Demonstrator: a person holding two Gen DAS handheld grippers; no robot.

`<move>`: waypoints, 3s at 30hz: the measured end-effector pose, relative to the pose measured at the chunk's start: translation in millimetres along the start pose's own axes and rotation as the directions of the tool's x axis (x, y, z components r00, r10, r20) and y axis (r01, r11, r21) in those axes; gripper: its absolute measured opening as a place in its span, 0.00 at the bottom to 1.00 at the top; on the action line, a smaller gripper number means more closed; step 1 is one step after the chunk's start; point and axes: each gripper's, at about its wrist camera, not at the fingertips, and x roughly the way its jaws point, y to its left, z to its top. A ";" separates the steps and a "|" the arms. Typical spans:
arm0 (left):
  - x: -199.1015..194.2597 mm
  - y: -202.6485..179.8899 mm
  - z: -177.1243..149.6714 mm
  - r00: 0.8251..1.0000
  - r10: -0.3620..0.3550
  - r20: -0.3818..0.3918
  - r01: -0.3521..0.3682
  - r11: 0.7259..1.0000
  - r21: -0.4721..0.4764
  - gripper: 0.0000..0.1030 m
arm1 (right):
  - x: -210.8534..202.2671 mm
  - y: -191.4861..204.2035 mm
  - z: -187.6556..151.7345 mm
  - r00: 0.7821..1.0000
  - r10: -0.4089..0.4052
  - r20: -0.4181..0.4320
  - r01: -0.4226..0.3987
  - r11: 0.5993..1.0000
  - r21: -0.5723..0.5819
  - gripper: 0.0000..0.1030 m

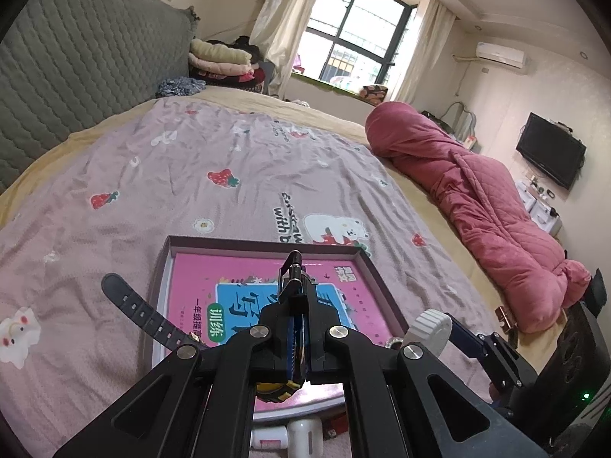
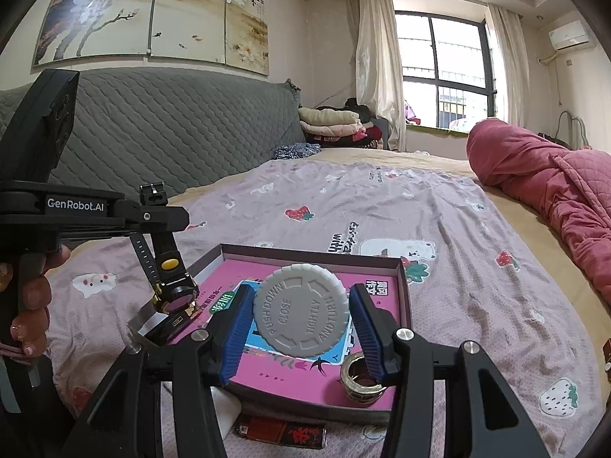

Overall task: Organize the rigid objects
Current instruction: 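Lift the white cap with the right tool while the left tool carries the watch over the box, then lower the watch onto the book with the left tool while the right tool lowers the cap into the box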

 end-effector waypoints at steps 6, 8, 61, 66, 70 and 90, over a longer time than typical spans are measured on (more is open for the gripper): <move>17.0 1.6 -5.6 1.000 -0.005 -0.017 0.005 1.000 0.007 0.03 | 5.8 0.3 -2.6 1.000 0.001 -0.019 -0.001 1.000 -0.003 0.50; 25.2 2.5 -10.5 0.999 -0.010 -0.034 0.010 1.000 0.003 0.03 | 7.5 1.2 -4.3 1.000 0.002 -0.024 -0.003 1.000 -0.005 0.50; 68.8 18.6 -62.5 0.983 -0.023 -0.184 0.020 1.000 -0.017 0.05 | 69.0 12.4 -35.4 0.959 0.076 -0.272 -0.081 0.997 -0.009 0.50; 71.2 17.1 -63.2 0.981 -0.029 -0.193 0.024 0.999 -0.026 0.06 | 71.5 11.2 -36.0 0.956 0.072 -0.285 -0.075 0.997 -0.002 0.50; 73.8 12.4 -65.0 0.979 -0.033 -0.203 0.030 0.999 -0.018 0.08 | 76.4 13.1 -37.2 0.950 0.055 -0.306 -0.064 0.998 -0.018 0.50; 74.6 24.7 -60.8 0.975 -0.012 -0.221 -0.001 0.998 -0.057 0.13 | 80.0 6.1 -41.1 0.941 0.033 -0.337 -0.035 0.999 0.001 0.51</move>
